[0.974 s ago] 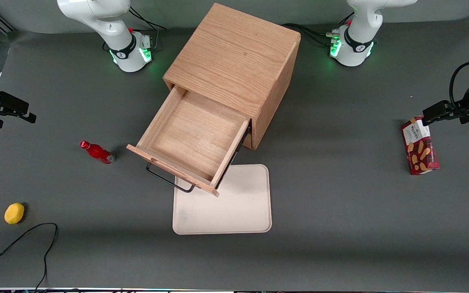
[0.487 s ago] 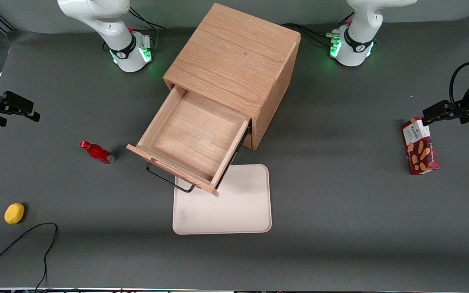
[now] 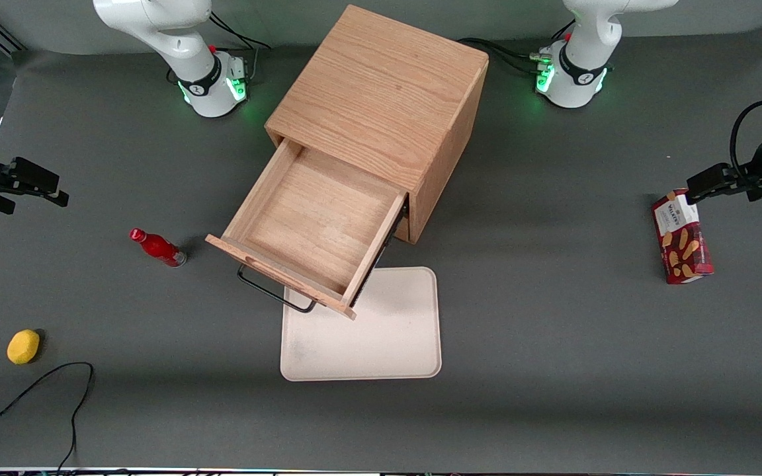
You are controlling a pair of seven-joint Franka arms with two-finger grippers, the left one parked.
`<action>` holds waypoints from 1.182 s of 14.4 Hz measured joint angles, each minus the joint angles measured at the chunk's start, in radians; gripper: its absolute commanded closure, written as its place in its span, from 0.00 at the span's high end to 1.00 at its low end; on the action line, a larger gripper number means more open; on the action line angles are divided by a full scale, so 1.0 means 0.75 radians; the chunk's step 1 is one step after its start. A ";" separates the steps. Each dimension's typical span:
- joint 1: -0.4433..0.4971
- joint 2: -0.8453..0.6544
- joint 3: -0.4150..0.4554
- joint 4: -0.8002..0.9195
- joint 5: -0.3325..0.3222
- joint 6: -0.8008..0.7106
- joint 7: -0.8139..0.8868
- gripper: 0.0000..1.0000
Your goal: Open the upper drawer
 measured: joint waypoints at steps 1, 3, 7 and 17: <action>0.000 0.000 -0.003 0.004 0.000 0.001 0.000 1.00; 0.001 0.000 -0.004 0.005 0.000 0.001 0.000 1.00; 0.006 0.000 -0.004 0.005 -0.022 0.001 0.000 1.00; 0.017 0.000 0.010 0.005 -0.113 0.001 0.001 1.00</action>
